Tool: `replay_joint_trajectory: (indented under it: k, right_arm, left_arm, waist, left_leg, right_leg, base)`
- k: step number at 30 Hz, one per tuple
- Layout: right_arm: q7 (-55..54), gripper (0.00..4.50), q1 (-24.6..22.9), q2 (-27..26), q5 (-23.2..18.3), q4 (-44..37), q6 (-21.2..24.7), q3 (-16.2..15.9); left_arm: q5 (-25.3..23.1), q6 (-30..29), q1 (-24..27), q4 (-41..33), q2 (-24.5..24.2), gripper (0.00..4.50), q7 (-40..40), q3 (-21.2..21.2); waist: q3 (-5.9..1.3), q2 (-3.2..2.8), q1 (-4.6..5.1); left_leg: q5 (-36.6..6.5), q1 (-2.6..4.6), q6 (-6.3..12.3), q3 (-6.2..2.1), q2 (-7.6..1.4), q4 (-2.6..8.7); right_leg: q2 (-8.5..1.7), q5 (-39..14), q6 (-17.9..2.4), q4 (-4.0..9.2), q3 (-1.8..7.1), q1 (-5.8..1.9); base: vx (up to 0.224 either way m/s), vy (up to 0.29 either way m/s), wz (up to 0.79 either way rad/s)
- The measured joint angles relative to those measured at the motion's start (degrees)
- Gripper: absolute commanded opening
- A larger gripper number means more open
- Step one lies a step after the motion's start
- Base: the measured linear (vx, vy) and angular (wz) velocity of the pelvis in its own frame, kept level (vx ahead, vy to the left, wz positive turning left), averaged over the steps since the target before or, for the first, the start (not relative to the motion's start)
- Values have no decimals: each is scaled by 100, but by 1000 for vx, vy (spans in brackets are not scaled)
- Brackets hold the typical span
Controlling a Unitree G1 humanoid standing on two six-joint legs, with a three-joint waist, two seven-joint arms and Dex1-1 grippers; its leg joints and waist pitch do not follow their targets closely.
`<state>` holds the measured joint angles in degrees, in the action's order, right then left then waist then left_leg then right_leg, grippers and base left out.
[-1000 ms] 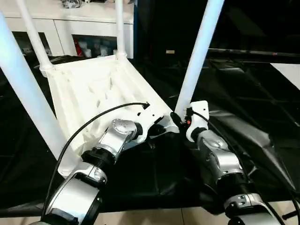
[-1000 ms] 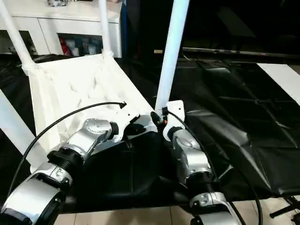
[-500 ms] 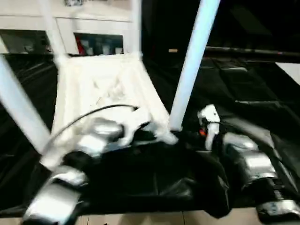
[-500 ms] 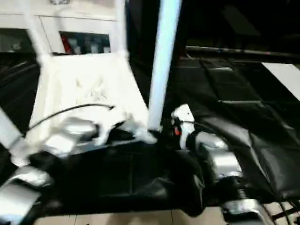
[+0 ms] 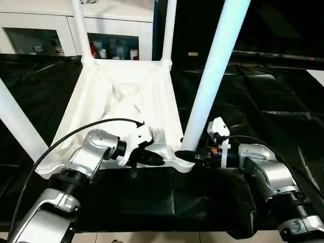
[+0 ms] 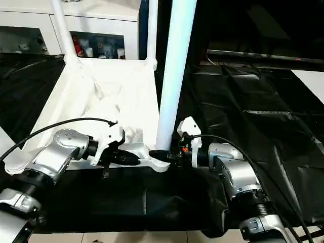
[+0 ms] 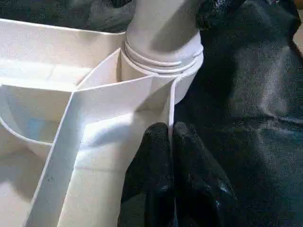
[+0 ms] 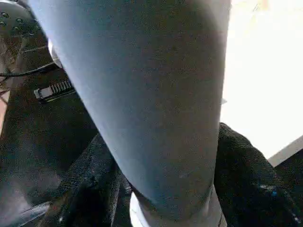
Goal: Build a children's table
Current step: Rotate leg to tighten
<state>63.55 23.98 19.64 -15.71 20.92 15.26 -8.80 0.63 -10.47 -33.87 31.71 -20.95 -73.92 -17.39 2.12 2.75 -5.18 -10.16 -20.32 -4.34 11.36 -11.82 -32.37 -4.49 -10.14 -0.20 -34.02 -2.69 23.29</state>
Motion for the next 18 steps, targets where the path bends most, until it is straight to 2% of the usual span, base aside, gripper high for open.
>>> replay_joint_trajectory:
  k: [6,10,13,18]
  right_arm:
    - [-30,213,-9,6,33,-27,-50,-21]
    - [-1132,206,60,-337,263,395,-412,252]
    - [-2274,199,121,-708,447,600,-481,522]
    - [-3515,195,109,-1267,583,673,-519,821]
  left_arm:
    - [20,-95,51,-113,-24,0,6,12]
    - [-185,42,-189,343,290,0,796,50]
    - [-360,87,-495,881,718,0,1631,71]
    - [-477,99,-779,1374,1114,0,2350,77]
  waist:
    - [3,6,10]
    - [0,11,43]
    - [-3,14,54]
    - [-7,16,53]
  left_leg:
    - [0,1,0,0,0,0]
    - [4,24,-7,0,2,-11]
    - [8,32,-14,-3,4,-10]
    - [10,30,-16,-10,6,-10]
  right_leg:
    - [0,0,0,-2,0,0]
    - [0,0,6,-10,6,-10]
    - [1,-3,17,-9,7,-16]
    - [1,-2,18,-7,7,-17]
  base:
    - [0,0,0]
    - [0,0,0]
    - [0,0,0]
    - [0,0,0]
